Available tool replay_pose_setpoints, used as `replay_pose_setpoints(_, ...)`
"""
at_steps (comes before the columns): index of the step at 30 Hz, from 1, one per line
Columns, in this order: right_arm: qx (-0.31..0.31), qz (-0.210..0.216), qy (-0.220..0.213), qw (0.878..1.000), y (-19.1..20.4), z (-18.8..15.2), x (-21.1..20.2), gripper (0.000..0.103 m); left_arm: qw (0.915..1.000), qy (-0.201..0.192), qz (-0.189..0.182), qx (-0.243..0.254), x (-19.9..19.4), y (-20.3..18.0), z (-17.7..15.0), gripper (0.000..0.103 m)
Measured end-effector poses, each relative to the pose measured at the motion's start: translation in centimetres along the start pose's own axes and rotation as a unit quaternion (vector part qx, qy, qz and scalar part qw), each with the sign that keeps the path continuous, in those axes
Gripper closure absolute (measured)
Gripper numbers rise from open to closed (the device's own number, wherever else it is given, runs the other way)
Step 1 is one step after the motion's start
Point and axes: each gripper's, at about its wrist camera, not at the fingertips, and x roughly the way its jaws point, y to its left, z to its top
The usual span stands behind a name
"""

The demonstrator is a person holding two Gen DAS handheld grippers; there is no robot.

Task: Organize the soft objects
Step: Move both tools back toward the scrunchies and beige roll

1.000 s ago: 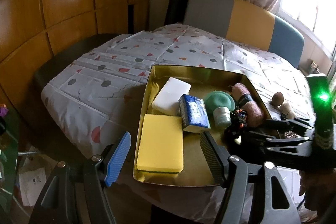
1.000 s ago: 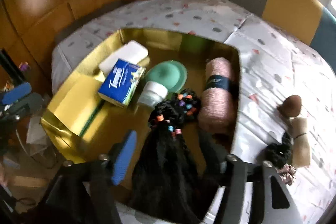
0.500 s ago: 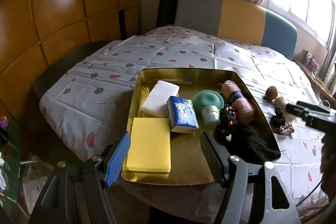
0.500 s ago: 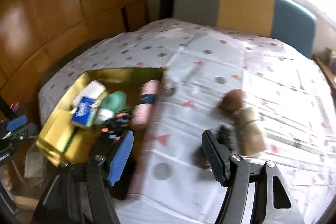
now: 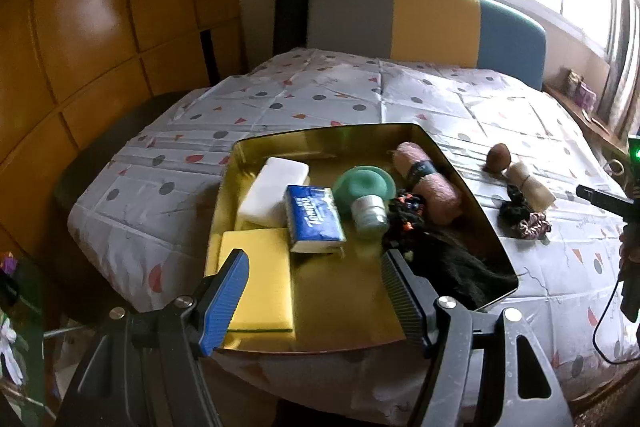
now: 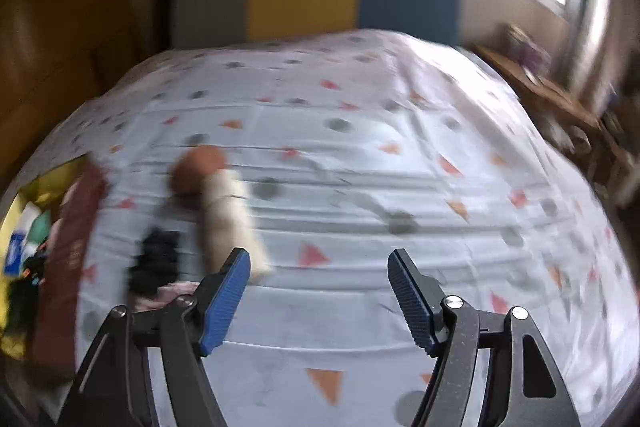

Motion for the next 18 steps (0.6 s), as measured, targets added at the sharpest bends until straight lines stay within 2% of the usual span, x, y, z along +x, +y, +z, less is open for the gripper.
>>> replay_pose_setpoints(2, 0.031, -0.022, 0.032, 0.999, -1.7, -0.3, 1.0, 0.031, 1.0000, 0.001, -0.001, 0.007, 0.0, -0.6, 0.2, 0.033)
replay_pose_setpoints(6, 0.070, -0.009, 0.030, 0.997, -3.1, 0.3, 1.3, 0.031, 0.9998, 0.005, -0.010, 0.017, 0.3, -1.9, 0.5, 0.033)
replay_pose_setpoints(11, 0.058, -0.012, 0.030, 0.998, -2.7, 0.3, 1.5, 0.028, 0.9986, 0.008, -0.035, 0.038, 0.6, -4.1, 0.7, 0.033)
replay_pose_setpoints(18, 0.071, -0.007, 0.026, 0.997, -2.7, 0.3, 1.0, 0.027, 0.9968, 0.007, -0.049, 0.063, 0.8, -6.5, 1.1, 0.033)
